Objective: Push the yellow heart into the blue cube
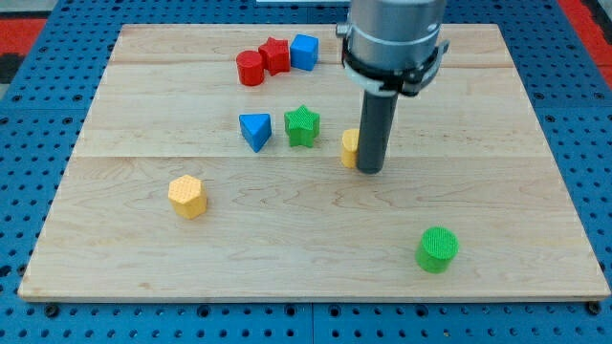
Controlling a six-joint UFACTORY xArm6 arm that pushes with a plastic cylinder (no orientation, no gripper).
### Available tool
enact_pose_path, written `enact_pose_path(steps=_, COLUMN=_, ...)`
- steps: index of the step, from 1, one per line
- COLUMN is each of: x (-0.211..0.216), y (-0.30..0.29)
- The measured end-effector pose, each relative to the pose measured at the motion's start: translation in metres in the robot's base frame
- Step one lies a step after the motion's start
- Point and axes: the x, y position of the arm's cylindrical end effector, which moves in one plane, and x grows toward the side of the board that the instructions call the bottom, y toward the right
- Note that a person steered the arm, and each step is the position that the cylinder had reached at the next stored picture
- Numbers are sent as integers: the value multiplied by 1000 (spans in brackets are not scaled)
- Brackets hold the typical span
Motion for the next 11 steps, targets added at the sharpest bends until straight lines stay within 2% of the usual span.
enact_pose_path(steps=1, x=-31, y=-22)
enact_pose_path(steps=2, x=-2, y=0)
enact_pose_path(steps=3, x=-13, y=-33)
enact_pose_path(steps=4, x=-49, y=-57)
enact_pose_path(steps=8, x=-87, y=-33)
enact_pose_path(steps=10, x=-146, y=-70)
enact_pose_path(steps=11, x=-135, y=-45)
